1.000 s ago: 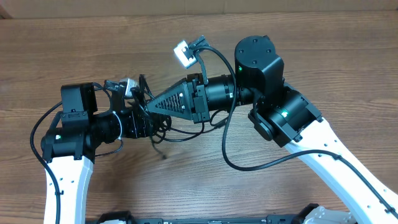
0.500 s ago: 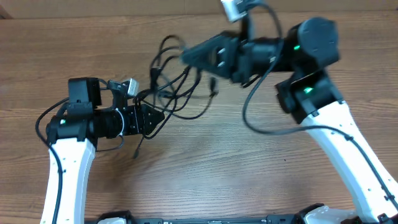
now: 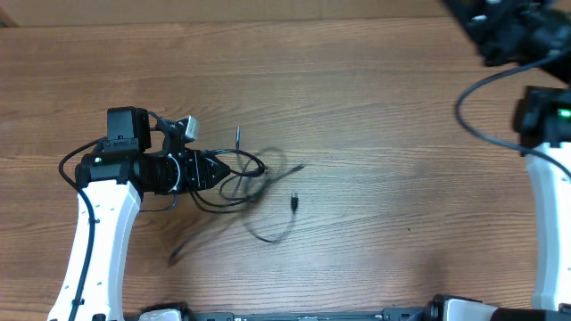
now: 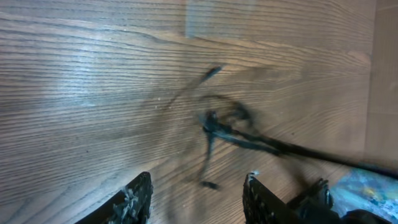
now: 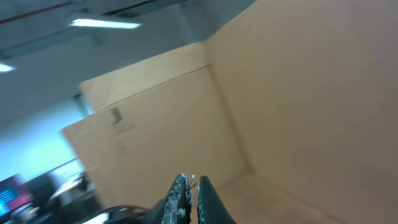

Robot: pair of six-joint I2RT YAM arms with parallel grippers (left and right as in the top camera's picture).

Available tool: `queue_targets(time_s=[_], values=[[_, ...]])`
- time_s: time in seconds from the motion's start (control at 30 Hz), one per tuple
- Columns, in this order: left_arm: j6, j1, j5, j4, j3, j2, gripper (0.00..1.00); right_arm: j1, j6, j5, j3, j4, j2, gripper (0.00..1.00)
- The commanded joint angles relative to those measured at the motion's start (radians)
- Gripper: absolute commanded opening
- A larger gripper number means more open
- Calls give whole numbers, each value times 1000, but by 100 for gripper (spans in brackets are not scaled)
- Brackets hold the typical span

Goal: Untangle cables

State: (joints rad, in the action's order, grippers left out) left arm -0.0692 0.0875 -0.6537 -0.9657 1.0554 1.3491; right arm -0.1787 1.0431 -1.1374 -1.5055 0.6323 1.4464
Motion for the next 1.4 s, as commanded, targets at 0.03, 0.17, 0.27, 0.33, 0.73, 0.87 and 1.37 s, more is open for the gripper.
queue_targets(time_s=[0.03,0.17,0.27,0.33,0.73,0.87,1.37], values=[[25,4,-42,5,0,-2,41,-65,8,-107,-26,-24,-17,29],[25,4,-163,29,0,-3,36,-61,-13,-214,-26,-112,-17,69],[26,3,-281,42,1,-3,31,-56,-88,-291,-26,-184,-17,70],[34,3,-359,50,3,-3,28,-56,-143,-344,-26,-235,-16,70],[42,3,-518,58,226,-3,29,-21,-394,-401,-18,-382,-2,64],[11,3,-518,49,350,-3,29,-9,-391,-171,-18,-472,33,63],[-91,-81,-140,50,632,-3,26,313,-686,973,-18,-1164,60,100]])
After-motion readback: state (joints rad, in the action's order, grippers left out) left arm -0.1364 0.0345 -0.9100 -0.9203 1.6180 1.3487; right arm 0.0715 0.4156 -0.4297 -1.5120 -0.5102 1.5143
